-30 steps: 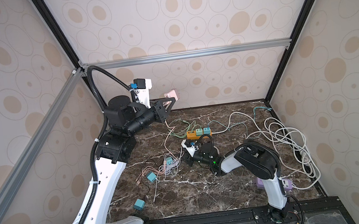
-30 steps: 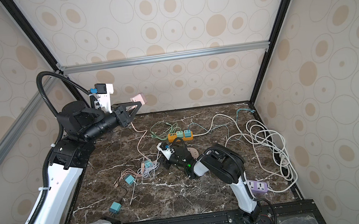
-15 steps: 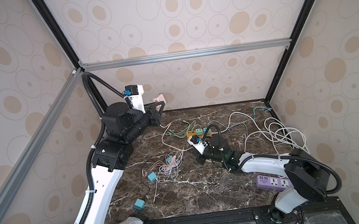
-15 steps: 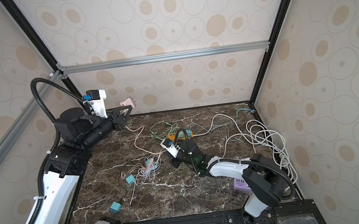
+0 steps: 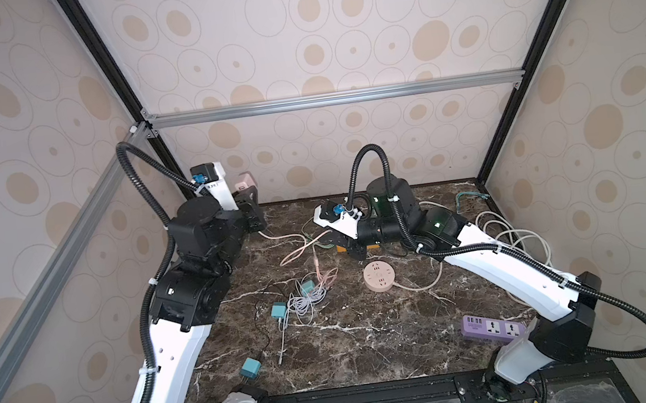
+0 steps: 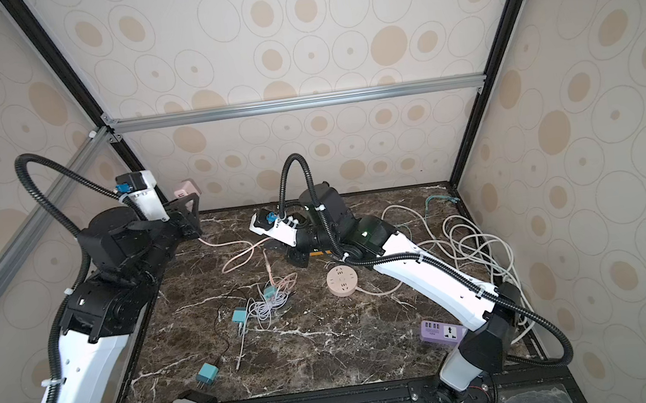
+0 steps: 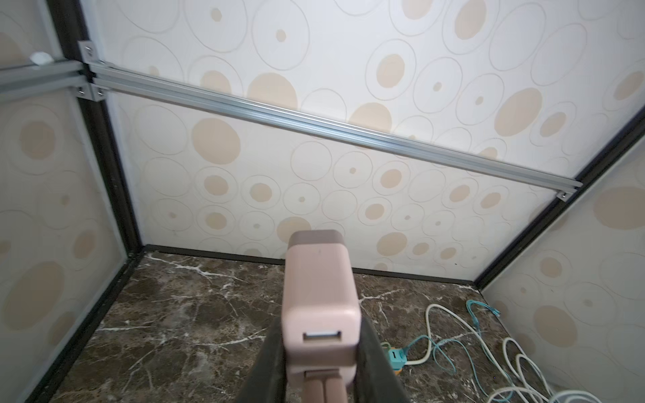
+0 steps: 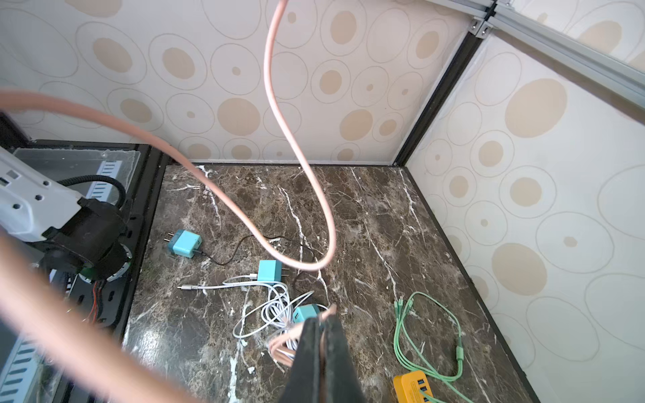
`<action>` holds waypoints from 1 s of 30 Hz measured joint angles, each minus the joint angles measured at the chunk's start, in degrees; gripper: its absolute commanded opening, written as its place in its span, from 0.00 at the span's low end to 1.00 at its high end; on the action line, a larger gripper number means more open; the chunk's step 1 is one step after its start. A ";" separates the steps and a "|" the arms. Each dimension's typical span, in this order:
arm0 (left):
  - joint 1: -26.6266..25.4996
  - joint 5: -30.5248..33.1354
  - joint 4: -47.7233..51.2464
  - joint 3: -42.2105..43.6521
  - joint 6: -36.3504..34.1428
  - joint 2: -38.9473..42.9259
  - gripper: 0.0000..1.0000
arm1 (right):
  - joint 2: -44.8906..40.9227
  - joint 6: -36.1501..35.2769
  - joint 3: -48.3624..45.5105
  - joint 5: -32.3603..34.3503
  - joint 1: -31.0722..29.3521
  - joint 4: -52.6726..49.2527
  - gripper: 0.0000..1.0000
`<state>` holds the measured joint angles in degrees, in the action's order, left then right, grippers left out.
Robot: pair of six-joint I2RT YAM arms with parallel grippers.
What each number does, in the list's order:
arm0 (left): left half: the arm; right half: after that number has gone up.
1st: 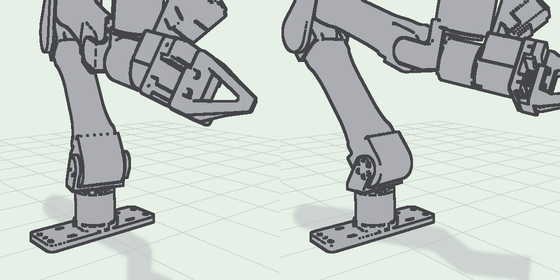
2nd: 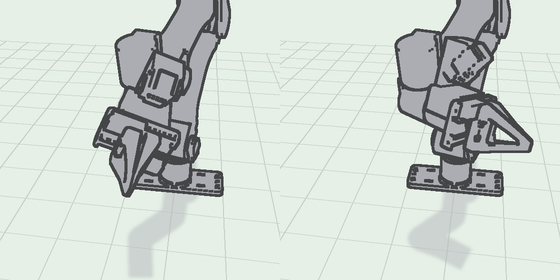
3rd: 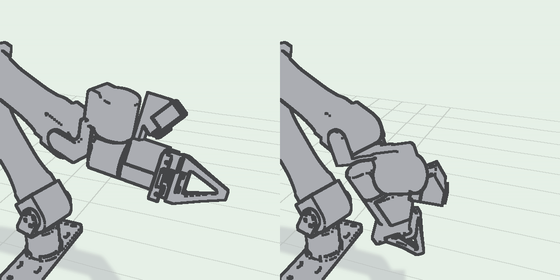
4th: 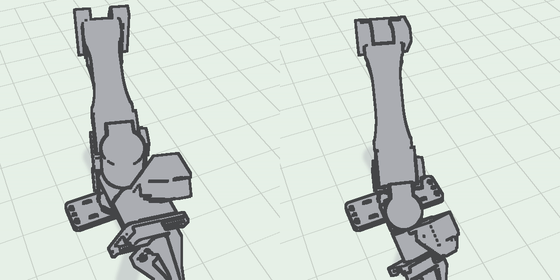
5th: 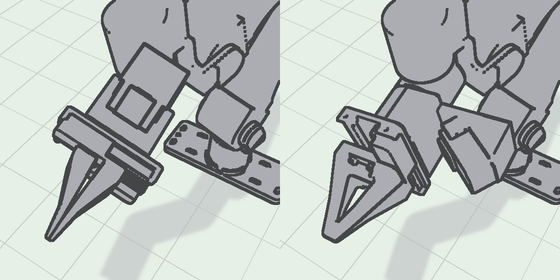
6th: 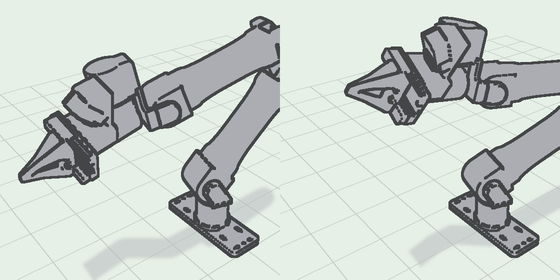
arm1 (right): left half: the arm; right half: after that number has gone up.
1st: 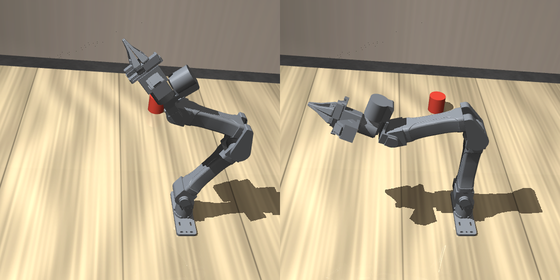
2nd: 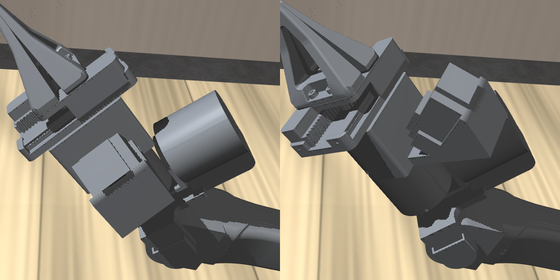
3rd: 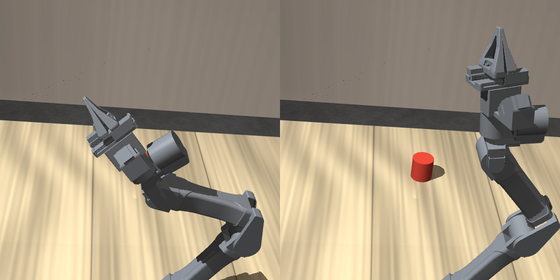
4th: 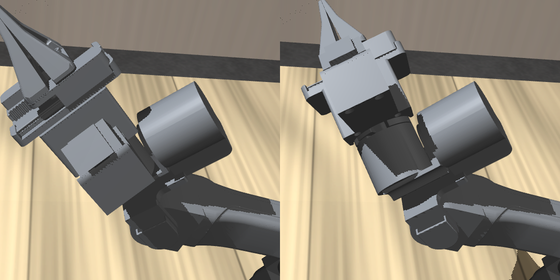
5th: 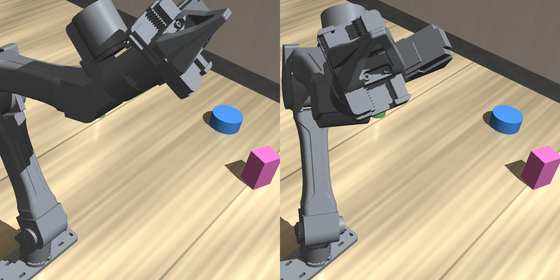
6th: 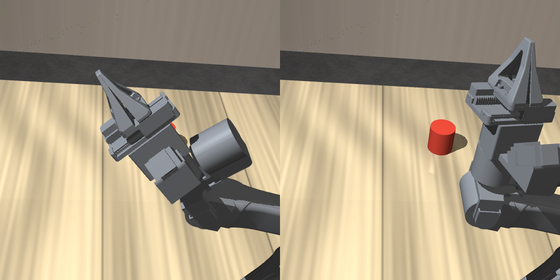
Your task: Insert the plug
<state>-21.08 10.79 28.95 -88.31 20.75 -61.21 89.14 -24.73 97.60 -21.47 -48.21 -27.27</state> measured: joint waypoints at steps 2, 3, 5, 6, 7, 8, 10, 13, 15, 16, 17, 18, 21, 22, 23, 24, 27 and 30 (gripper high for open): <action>0.07 1.75 0.98 -0.17 -0.63 1.49 0.00 | -0.22 -0.61 0.94 0.31 -0.22 -1.53 0.00; 0.09 2.36 1.53 -0.50 -0.92 1.97 0.00 | -0.42 -1.03 1.53 0.87 -0.22 -2.21 0.00; 0.09 2.54 2.34 -1.31 -1.46 2.36 0.00 | -1.33 -1.81 2.25 3.19 -0.22 -3.23 0.00; 0.09 2.23 2.47 -1.57 -1.75 2.40 0.00 | -2.29 -2.19 2.27 4.92 -0.22 -3.63 0.00; 0.09 1.75 2.49 -1.68 -2.01 2.38 0.00 | -3.17 -2.43 2.27 6.40 -0.22 -3.85 0.00; 0.09 0.76 2.47 -1.73 -2.25 2.32 0.00 | -4.70 -2.73 2.16 8.44 -0.20 -3.72 0.00; 0.09 -2.03 2.38 -1.73 -2.80 1.92 0.00 | -8.09 -3.13 1.25 11.87 -0.07 -2.51 0.00; 0.11 -9.16 1.46 -1.81 -3.37 0.50 0.00 | -13.99 -4.17 -0.28 17.14 0.24 -0.04 0.00; 0.11 -15.15 0.11 -1.84 -3.48 -1.16 0.00 | -16.37 -5.20 -0.31 20.81 0.57 1.68 0.00; 0.09 -16.96 -0.44 -1.84 -3.45 -1.90 0.00 | -16.57 -5.62 -0.31 22.08 0.90 2.51 0.00; 0.09 -19.10 -1.14 -1.84 -3.39 -2.86 0.00 | -16.52 -5.86 -0.33 23.04 1.46 3.43 0.00; 0.09 -20.46 -1.79 -1.84 -3.37 -3.78 0.00 | -16.09 -5.97 -0.33 23.41 2.21 4.46 0.00; 0.09 -20.44 -2.97 -2.05 -3.02 -6.43 0.00 | -11.67 -5.79 0.15 22.80 4.44 7.37 0.00; 0.09 -19.65 -3.26 -2.16 -2.93 -7.15 0.00 | -9.60 -5.77 0.90 22.49 4.79 7.78 0.00; 0.09 -18.10 -3.61 -2.47 -2.78 -8.17 0.00 | -6.38 -5.73 2.27 22.05 4.96 8.52 0.00; 0.09 -16.22 -3.93 -2.93 -2.69 -9.31 0.00 | -2.71 -5.62 3.74 21.49 5.05 9.18 0.00; 0.48 -9.07 -5.62 -4.15 -2.60 -12.52 0.00 | 8.09 -4.61 8.44 20.39 5.05 11.17 0.00; 2.58 -2.89 -7.56 -5.99 -2.64 -15.67 0.00 | 18.29 -2.29 15.87 19.67 5.05 12.26 0.00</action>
<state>-18.50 7.90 21.39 -94.30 18.11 -76.88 107.44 -27.03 113.47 -1.80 -43.16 -15.00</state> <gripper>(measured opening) 0.268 0.051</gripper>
